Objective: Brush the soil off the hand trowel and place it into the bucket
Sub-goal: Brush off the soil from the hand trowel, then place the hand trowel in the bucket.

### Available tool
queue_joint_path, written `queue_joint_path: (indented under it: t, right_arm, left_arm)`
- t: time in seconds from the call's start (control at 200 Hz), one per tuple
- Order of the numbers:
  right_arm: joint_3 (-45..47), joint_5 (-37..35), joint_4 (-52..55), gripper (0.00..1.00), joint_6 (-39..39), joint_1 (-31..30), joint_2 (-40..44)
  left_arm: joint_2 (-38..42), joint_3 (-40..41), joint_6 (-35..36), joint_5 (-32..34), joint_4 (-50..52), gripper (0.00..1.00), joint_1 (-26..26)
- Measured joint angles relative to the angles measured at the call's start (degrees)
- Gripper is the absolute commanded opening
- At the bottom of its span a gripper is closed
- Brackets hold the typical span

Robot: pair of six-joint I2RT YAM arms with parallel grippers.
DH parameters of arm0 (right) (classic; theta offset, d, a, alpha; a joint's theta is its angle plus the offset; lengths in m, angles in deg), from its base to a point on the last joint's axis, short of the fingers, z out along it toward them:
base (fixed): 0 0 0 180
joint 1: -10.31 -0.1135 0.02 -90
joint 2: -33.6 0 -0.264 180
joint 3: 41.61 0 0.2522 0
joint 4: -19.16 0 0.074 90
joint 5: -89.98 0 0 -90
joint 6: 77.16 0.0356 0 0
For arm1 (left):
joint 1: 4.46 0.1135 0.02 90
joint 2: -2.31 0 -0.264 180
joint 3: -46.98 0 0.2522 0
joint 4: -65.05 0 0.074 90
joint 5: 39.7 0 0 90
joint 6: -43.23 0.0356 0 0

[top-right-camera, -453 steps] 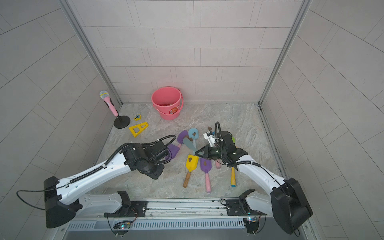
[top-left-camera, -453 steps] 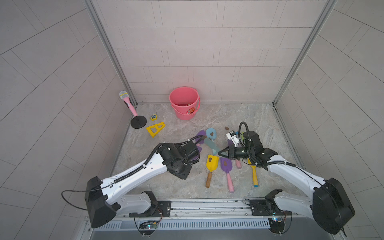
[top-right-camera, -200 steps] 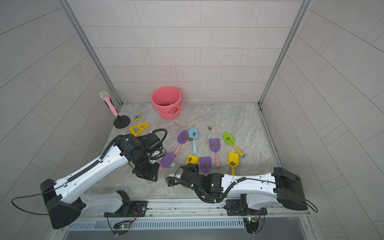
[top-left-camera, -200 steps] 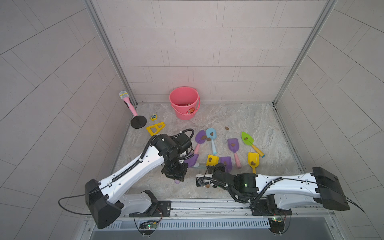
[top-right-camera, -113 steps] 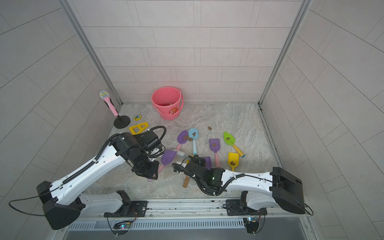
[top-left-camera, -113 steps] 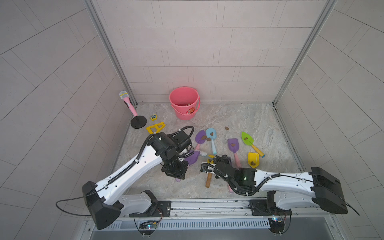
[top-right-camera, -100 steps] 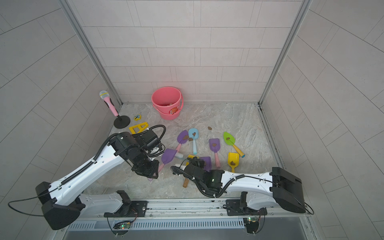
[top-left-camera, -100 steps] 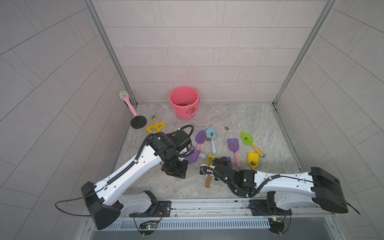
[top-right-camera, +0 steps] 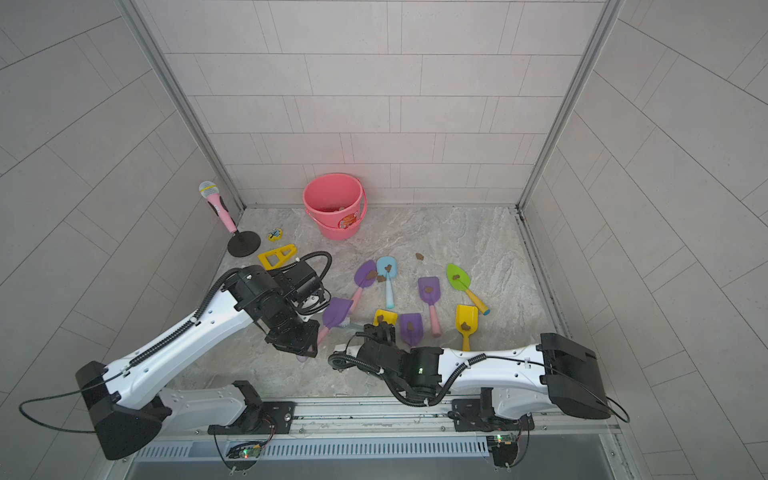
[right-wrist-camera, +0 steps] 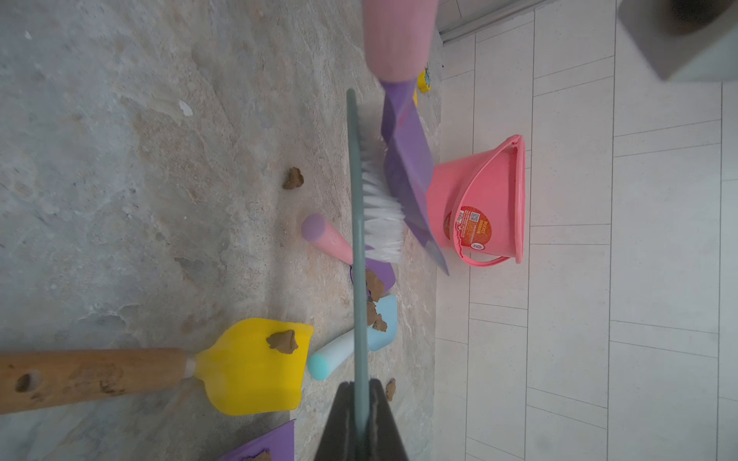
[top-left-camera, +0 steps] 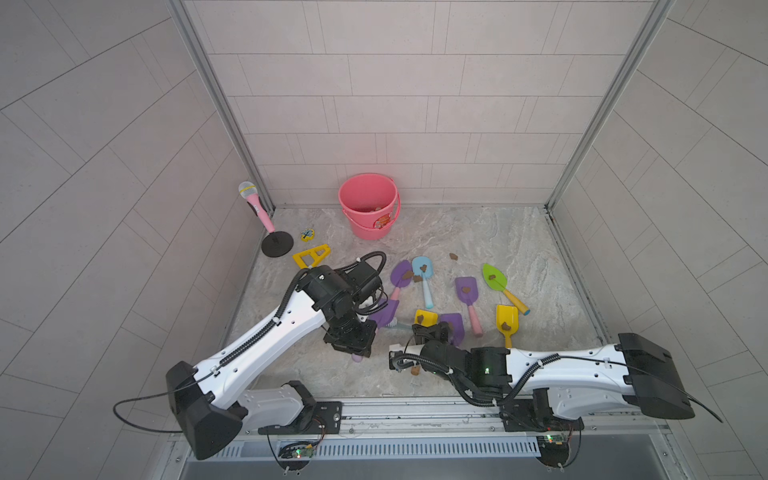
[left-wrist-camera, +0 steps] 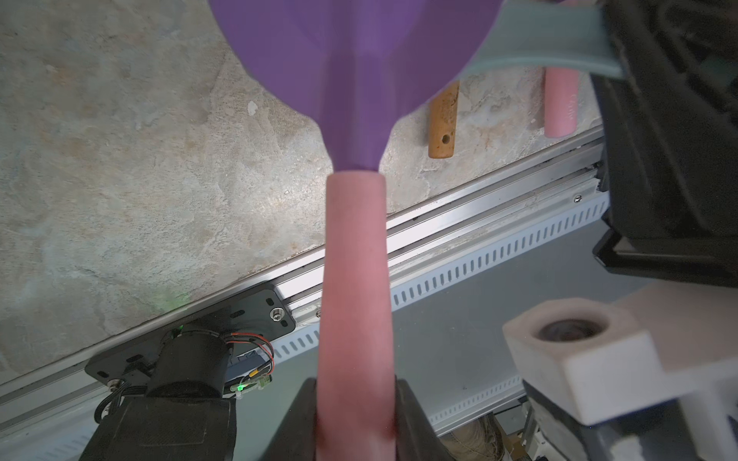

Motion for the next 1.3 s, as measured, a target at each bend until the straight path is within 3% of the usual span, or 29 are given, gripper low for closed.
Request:
queue_joint_path:
  t: [0.17,0.325,0.53,0.69,0.966,1.101,1.301]
  right_arm:
    - [0.0,-0.68,-0.42,0.0,-1.99,4.13,-1.03]
    - [0.04,0.83,-0.42,0.0,2.75,8.87,-0.72]
    - [1.55,6.19,-0.24,0.0,17.66,13.84,3.87]
    - [2.38,13.03,0.07,0.0,32.5,20.26,9.73]
    - [2.62,16.11,4.28,0.0,50.4,25.79,14.29]
    - [4.09,17.16,5.53,0.0,54.47,25.99,16.98]
    - [6.64,17.66,5.7,0.0,56.89,26.03,19.32]
  left_arm:
    - [0.24,0.76,-0.35,-0.04,-0.02,0.0,0.0]
    - [0.85,0.74,-0.42,0.0,0.5,0.0,0.02]
    - [2.14,-2.62,-2.16,-0.61,-0.26,0.0,2.6]
    - [2.51,-8.0,-7.13,-2.01,-7.82,0.0,5.75]
    - [-5.77,-19.91,-28.11,-8.11,-29.94,0.0,17.18]
    - [-16.26,-26.8,-38.6,-11.26,-38.47,0.0,21.81]
    - [-34.91,-43.67,-51.3,-16.02,-45.68,0.0,25.42]
